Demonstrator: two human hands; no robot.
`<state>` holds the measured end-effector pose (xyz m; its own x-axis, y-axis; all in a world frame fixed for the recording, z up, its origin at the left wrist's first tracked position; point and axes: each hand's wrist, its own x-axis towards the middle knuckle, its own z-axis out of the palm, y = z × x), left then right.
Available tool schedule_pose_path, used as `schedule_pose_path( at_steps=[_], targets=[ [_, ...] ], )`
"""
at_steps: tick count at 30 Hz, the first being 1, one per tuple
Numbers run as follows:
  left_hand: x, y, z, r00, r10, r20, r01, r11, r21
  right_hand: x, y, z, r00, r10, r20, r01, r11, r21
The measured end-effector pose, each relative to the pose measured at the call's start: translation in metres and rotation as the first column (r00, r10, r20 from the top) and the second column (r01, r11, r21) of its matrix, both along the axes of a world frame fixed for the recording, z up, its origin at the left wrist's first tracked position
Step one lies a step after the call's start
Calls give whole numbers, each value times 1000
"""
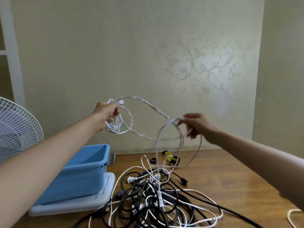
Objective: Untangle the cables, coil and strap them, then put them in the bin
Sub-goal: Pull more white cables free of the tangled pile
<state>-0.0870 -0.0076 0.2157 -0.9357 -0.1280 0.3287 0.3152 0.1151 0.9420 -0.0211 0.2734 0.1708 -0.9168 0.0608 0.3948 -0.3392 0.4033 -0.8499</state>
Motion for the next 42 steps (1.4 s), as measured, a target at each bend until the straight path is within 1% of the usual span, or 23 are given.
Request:
schedule_pose_path(
  at_steps=[4, 8, 11, 17, 19, 21, 23, 24, 25, 26, 27, 28, 29, 30, 31, 32, 33, 34, 35, 36, 39, 40, 42],
  targets=[
    [-7, -18, -10, 994, 74, 80, -64, 990, -123, -2, 34, 24, 992, -124, -32, 97, 888, -449],
    [-18, -27, -21, 983, 173, 55, -148, 939, -310, -6, 51, 29, 996, -78, 42, 85, 710, -699],
    [-27, -38, -29, 960, 280, 17, -246, 867, -434, -2, 63, 33, 990, -101, 99, 139, 572, -808],
    [-37, -67, -39, 912, 409, 23, -346, 800, -490, 7, 91, 35, 973, -176, 149, 219, 500, -838],
    [-37, -71, -40, 908, 416, 37, -353, 813, -463, 6, 98, 33, 978, -172, 120, 197, 551, -811],
    [-35, -67, -39, 923, 384, 37, -330, 836, -438, 2, 101, 29, 995, -100, 8, 78, 716, -693],
    [-32, -59, -36, 941, 338, 10, -306, 864, -400, 2, 103, 23, 994, 65, -88, -98, 885, -456],
    [-30, -55, -34, 950, 311, -13, -292, 879, -377, 4, 104, 22, 985, 161, -54, -170, 940, -297],
    [-27, -51, -31, 958, 283, -42, -279, 892, -356, 5, 106, 21, 973, 225, 56, -219, 971, -98],
    [-25, -46, -28, 963, 259, -73, -268, 901, -340, 7, 104, 20, 951, 231, 204, -260, 957, 128],
    [-23, -42, -25, 966, 235, -105, -256, 912, -320, 8, 97, 20, 905, 177, 386, -320, 882, 346],
    [-21, -37, -21, 969, 207, -137, -240, 924, -298, 8, 89, 15, 835, 27, 550, -364, 776, 515],
    [-18, -31, -17, 970, 176, -168, -218, 937, -273, 4, 80, 9, 796, -107, 596, -398, 649, 648],
    [-15, -26, -14, 969, 145, -202, -195, 948, -252, -2, 69, 1, 814, -205, 544, -382, 516, 767],
    [-12, -20, -10, 966, 115, -231, -170, 956, -238, -7, 55, -5, 889, -241, 389, -272, 406, 872],
    [-10, -14, -7, 964, 89, -252, -148, 963, -225, -12, 38, -10, 958, -194, 212, -123, 388, 913],
    [-8, -9, -5, 962, 68, -266, -126, 970, -207, -15, 22, -15, 988, -102, 114, -46, 515, 856],
    [-7, -3, -3, 959, 53, -278, -109, 975, -192, -16, 4, -19, 992, -3, 128, -89, 702, 707],
    [-5, 2, -1, 958, 42, -283, -97, 979, -182, -16, -14, -22, 978, 86, 192, -181, 807, 563],
    [-4, 7, 0, 958, 31, -285, -83, 981, -174, -16, -30, -26, 956, 132, 260, -250, 834, 493],
    [-1, 11, 3, 955, 31, -295, -85, 982, -170, -23, -54, -42, 953, 93, 288, -257, 751, 608],
    [-1, 8, 4, 951, 52, -305, -112, 977, -182, -24, -52, -43, 959, 88, 268, -232, 784, 576],
    [-2, -4, 5, 942, 120, -314, -199, 952, -233, -28, -38, -35, 973, 93, 210, -154, 943, 295]
  ],
)
